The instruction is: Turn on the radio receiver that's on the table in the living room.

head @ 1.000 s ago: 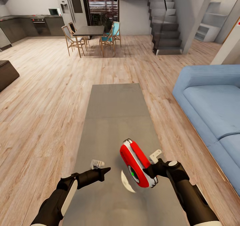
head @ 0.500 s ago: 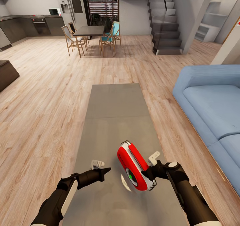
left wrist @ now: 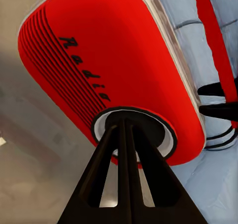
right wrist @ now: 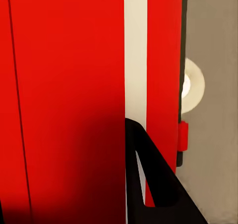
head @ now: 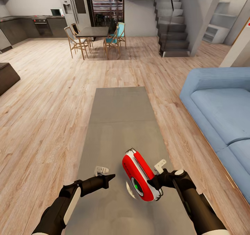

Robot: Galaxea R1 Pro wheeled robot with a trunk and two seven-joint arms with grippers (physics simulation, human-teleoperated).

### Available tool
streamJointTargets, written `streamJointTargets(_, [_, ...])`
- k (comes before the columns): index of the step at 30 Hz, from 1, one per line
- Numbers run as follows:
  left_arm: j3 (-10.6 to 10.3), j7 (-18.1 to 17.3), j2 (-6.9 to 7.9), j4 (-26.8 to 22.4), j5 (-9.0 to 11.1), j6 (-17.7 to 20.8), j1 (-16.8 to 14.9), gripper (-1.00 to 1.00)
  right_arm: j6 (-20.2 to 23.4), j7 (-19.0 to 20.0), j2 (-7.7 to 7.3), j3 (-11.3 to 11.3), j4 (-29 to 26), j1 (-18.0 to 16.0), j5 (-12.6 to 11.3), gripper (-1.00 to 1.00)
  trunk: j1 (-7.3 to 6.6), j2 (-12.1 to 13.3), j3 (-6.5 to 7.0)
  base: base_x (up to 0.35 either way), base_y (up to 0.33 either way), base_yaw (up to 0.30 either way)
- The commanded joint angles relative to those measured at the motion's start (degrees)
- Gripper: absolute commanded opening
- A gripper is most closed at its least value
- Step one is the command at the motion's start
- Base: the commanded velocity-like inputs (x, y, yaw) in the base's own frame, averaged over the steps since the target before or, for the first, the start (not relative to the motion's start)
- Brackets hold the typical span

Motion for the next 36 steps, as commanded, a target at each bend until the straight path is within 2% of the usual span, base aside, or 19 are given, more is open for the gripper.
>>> streamJointTargets(1, [0.0,0.0,0.0,0.0,0.0,0.0,0.0,-1.0,-0.19,-0.04,0.02,0.01,0.44,-0.02,-0.28,-1.0,0.0,0.0,0.01,0.0,0.0,0.0])
streamJointTargets(4, [-0.08,-0.08,0.2,-0.28,0.02,-0.06,0.0,-1.0,0.2,0.24,0.49,-0.3,0.0,0.15,0.04,-1.0,0.0,-0.01,0.0,0.0,0.0,0.0])
streamJointTargets(26, [-0.08,-0.09,0.2,-0.27,0.05,-0.08,0.0,-1.0,0.09,0.1,0.49,-0.35,-0.04,0.3,0.58,-1.0,0.0,-0.01,0.0,0.0,0.0,0.0])
streamJointTargets(36, [-0.08,-0.08,0.2,-0.2,0.03,-0.08,0.0,-1.0,-3.9,-2.38,0.49,-0.53,-0.88,1.48,0.87,-1.0,0.0,-0.01,0.0,0.0,0.0,0.0])
